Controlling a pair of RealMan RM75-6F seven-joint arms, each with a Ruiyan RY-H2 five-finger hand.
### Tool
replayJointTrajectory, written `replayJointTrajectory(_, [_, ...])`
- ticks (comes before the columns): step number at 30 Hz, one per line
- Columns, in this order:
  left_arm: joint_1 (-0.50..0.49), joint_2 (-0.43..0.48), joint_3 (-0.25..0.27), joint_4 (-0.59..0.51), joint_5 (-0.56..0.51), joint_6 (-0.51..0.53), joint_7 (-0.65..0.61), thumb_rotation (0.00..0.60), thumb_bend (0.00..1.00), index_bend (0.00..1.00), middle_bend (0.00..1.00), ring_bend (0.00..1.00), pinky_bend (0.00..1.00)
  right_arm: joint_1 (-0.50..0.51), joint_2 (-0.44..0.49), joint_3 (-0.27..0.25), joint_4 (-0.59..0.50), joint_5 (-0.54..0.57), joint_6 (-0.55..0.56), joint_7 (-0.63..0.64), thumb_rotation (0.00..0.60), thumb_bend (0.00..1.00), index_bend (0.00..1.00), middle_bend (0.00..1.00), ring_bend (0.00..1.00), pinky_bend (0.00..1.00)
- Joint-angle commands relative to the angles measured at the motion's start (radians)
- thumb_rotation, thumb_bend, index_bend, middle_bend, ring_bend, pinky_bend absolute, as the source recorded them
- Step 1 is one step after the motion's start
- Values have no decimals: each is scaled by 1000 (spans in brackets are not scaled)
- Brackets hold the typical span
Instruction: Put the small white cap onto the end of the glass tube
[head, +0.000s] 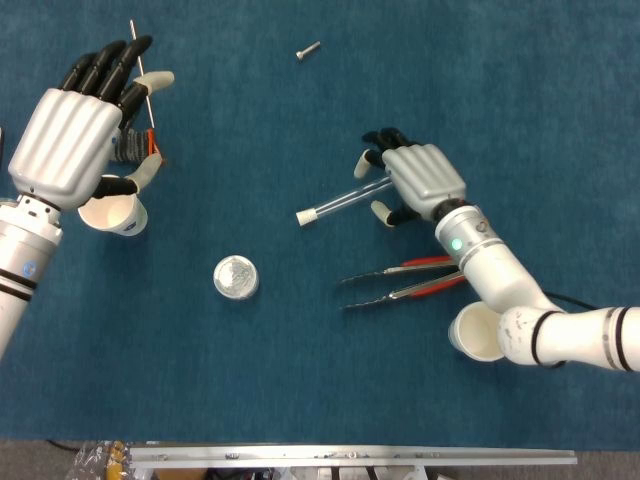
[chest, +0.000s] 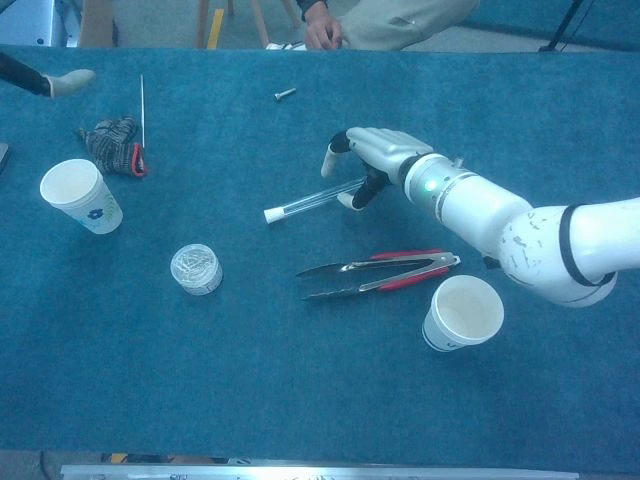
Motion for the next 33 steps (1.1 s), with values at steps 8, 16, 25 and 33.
replayJointTrajectory(8, [38, -3, 5, 34, 44, 30, -46, 532, 323, 173, 0, 0, 0, -86, 142, 21, -114, -90, 45, 111, 600, 303, 317, 102, 23, 219])
replayJointTrajectory(16, [93, -50, 17, 152, 89, 99, -105, 596, 323, 191, 46, 0, 0, -250, 337, -48, -253, -272, 185, 203, 600, 329, 327, 146, 89, 220])
replayJointTrajectory(25, [194, -84, 68, 217, 139, 202, -93, 600, 323, 197, 73, 0, 0, -460, 518, -133, -346, -467, 356, 360, 600, 378, 364, 165, 104, 223])
replayJointTrajectory(33, [298, -113, 126, 233, 186, 300, -46, 542, 323, 197, 90, 0, 0, -621, 624, -192, -390, -603, 523, 425, 600, 381, 388, 187, 114, 223])
